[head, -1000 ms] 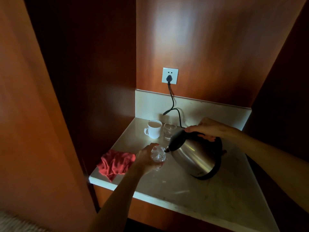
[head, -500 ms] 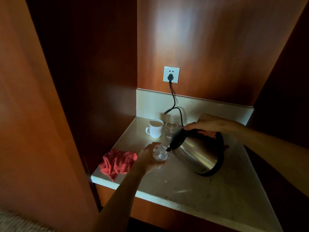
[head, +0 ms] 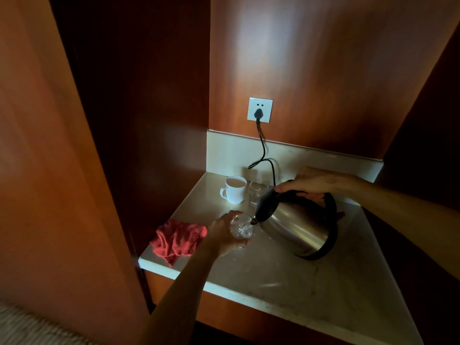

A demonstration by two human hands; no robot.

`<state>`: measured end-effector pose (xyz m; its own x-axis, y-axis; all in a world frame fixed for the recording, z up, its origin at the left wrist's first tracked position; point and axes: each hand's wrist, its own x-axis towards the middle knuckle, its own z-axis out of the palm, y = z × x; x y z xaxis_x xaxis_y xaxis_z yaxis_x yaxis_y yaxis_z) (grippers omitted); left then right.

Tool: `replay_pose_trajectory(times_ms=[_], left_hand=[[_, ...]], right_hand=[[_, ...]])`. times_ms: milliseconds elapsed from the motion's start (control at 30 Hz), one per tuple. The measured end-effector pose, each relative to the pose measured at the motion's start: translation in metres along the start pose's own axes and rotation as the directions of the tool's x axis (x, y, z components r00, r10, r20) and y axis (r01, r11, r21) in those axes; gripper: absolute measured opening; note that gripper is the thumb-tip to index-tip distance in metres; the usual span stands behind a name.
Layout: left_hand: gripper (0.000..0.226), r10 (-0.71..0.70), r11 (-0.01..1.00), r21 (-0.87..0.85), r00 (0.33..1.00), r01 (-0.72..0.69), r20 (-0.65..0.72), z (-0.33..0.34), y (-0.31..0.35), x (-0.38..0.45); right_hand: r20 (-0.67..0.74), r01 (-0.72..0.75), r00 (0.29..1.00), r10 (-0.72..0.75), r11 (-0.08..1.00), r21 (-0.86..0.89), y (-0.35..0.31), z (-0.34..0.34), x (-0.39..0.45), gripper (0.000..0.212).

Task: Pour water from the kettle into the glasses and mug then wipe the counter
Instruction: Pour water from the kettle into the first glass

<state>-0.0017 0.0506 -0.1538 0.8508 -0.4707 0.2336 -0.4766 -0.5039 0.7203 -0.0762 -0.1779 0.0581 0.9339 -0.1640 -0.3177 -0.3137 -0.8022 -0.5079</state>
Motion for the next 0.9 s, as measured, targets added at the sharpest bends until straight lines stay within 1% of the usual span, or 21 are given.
replay_pose_trajectory(times_ms=[267, 367, 500, 900], left_hand=[[0.083, 0.019, 0.999, -0.028, 1.0, -0.018, 0.022, -0.003, -0.002, 0.0], [0.081, 0.013, 0.999, -0.045, 1.0, -0.012, 0.023, -0.003, -0.001, -0.001], [0.084, 0.006, 0.998, -0.057, 1.0, -0.005, 0.027, -0.002, -0.003, 0.0], [0.086, -0.007, 1.0, -0.029, 1.0, 0.007, 0.023, 0.0, -0.002, 0.001]], right_hand=[[-0.018, 0.003, 1.0, -0.004, 0.999, -0.041, -0.004, -0.001, 0.0, 0.058], [-0.02, 0.01, 1.0, -0.011, 0.999, -0.048, -0.008, -0.002, -0.001, 0.057], [-0.029, 0.002, 1.0, -0.004, 0.997, -0.071, -0.01, -0.001, 0.0, 0.055], [-0.008, -0.003, 1.0, 0.002, 0.993, -0.117, -0.015, -0.003, 0.002, 0.053]])
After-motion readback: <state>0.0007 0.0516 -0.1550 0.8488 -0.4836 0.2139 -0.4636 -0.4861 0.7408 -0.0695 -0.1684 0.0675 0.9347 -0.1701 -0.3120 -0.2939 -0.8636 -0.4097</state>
